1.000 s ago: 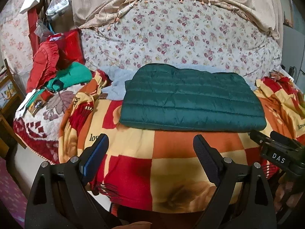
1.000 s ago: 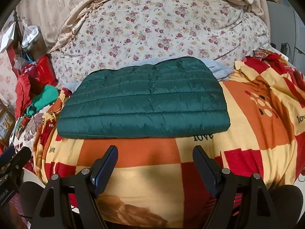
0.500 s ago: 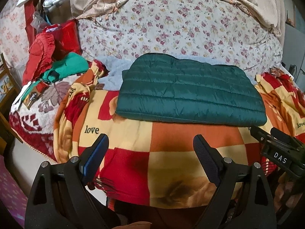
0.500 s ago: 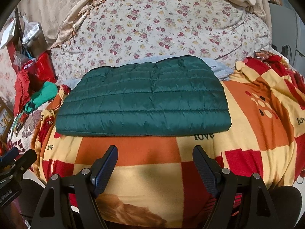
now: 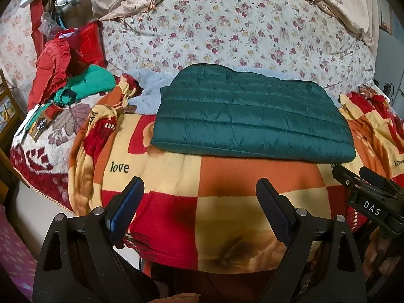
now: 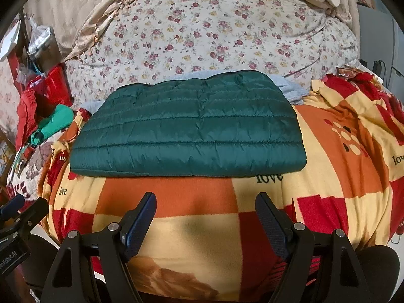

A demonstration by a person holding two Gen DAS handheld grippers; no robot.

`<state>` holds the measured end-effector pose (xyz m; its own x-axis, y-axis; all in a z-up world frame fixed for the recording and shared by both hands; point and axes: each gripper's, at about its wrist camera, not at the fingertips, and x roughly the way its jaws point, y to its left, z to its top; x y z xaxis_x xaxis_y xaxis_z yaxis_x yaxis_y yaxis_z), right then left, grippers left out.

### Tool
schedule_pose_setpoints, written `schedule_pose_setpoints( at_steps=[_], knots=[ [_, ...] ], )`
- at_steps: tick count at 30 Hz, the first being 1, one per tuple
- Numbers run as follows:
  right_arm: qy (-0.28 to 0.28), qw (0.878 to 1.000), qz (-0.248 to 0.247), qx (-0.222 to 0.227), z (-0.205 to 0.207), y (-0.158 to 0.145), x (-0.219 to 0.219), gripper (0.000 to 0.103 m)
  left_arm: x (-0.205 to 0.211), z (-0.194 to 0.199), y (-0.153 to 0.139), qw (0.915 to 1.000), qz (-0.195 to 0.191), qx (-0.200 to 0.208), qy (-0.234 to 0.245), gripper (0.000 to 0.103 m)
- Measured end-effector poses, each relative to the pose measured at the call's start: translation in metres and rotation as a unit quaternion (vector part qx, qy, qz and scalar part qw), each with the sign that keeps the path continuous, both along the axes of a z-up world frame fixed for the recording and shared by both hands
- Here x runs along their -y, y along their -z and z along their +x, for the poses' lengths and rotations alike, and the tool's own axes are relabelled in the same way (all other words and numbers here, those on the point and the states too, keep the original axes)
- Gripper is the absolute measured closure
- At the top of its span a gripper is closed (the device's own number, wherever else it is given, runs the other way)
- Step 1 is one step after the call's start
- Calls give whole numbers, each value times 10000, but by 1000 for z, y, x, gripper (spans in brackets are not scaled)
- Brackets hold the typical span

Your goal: Fold large clothes

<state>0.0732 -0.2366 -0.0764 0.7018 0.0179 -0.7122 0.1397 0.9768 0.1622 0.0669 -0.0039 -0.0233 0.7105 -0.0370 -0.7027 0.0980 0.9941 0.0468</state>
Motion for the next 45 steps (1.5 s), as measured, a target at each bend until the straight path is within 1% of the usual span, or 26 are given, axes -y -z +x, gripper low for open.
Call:
schedule_pose_setpoints(
  at_steps=[6, 8, 10, 12, 15, 17, 19, 21, 24, 27, 29, 33, 36, 38, 45],
  knots=[
    [89, 9999, 51, -54, 5, 2, 4, 25, -1, 3, 6, 9999, 18, -101, -9, 13],
    [124, 9998, 121, 59, 15, -5, 8, 25, -1, 4, 9, 9999, 23, -147, -5, 13],
    [168, 9997, 34, 164, 29, -12, 10, 25, 0, 7, 11, 9998, 22, -201, 12, 13],
    [223, 9992, -197, 280, 53, -19, 9, 25, 0, 8, 14, 9997, 25, -236, 20, 13],
    [138, 9981, -489, 351, 84, -21, 1, 25, 1, 9, 16, 9996, 24, -262, 39, 13],
    [25, 9973, -696, 252, 108, -14, -9, 25, 0, 11, 17, 9996, 22, -276, 38, 13],
    [-159, 9963, -840, 24, 128, 1, -22, 25, -2, 13, 20, 9995, 1, -307, 25, 13],
    [-475, 9949, -813, -355, 143, 19, -35, 25, -5, 16, 22, 9994, -49, -349, 14, 13],
    [-732, 9923, -831, -563, 149, 35, -51, 24, -7, 19, 26, 9992, -69, -393, -1, 13],
    [-906, 9899, -933, -562, 146, 38, -60, 20, -9, 22, 30, 9989, -102, -460, -8, 13],
    [-1024, 9887, -955, -540, 142, 36, -61, 20, -10, 24, 32, 9987, -127, -501, -18, 13],
    [-1083, 9908, -702, -411, 125, 28, -54, 20, -12, 24, 31, 9987, -141, -499, -29, 13],
    [-962, 9936, -504, -323, 106, 23, -44, 20, -11, 22, 30, 9988, -126, -464, -26, 13],
    [-847, 9949, -465, -275, 94, 21, -39, 20, -11, 22, 29, 9989, -113, -450, -19, 13],
    [-347, 9978, -558, -32, 48, 14, -3, 20, -4, 15, 23, 9994, -41, -344, 43, 13]
  ],
)
